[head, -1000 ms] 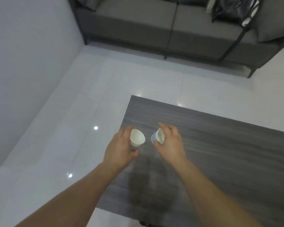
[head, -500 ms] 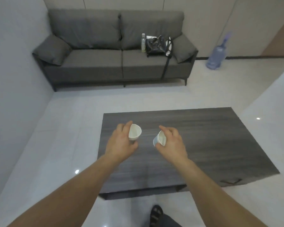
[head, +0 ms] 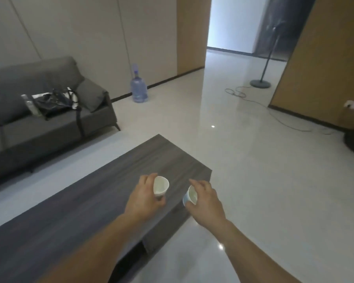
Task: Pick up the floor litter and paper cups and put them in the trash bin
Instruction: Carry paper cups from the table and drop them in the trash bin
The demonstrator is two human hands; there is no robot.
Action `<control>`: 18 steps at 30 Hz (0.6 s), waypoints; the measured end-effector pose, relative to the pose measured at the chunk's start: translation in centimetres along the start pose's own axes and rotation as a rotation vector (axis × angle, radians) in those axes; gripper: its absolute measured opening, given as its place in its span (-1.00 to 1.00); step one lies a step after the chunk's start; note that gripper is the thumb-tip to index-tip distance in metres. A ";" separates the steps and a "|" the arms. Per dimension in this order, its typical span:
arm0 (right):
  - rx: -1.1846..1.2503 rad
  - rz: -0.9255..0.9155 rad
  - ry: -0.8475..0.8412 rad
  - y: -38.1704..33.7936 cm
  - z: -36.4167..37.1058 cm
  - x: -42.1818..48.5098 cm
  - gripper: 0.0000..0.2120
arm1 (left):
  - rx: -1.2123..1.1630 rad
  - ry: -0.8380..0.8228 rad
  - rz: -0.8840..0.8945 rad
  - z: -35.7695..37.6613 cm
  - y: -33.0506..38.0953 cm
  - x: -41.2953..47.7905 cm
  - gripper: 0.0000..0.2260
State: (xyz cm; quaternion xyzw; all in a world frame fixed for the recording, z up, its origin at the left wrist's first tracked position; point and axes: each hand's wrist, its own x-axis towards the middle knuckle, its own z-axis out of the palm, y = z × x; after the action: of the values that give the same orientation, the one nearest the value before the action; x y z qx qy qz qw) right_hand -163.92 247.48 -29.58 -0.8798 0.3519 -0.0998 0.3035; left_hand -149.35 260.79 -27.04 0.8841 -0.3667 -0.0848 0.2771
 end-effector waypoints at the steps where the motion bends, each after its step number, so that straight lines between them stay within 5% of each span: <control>1: -0.008 0.013 0.016 1.6 -1.4 0.0 -0.37 | -0.012 -0.012 0.026 1.3 2.0 0.7 -0.42; 18: -0.065 0.553 0.389 30.4 -24.9 1.0 -0.41 | -0.051 -0.359 0.585 25.8 36.6 15.7 -0.25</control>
State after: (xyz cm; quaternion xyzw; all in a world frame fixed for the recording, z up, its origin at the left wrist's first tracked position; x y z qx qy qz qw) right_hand -189.83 217.95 -28.15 -0.7249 0.6313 -0.1684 0.2183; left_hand -169.20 217.70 -27.52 0.7052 -0.6452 -0.1654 0.2428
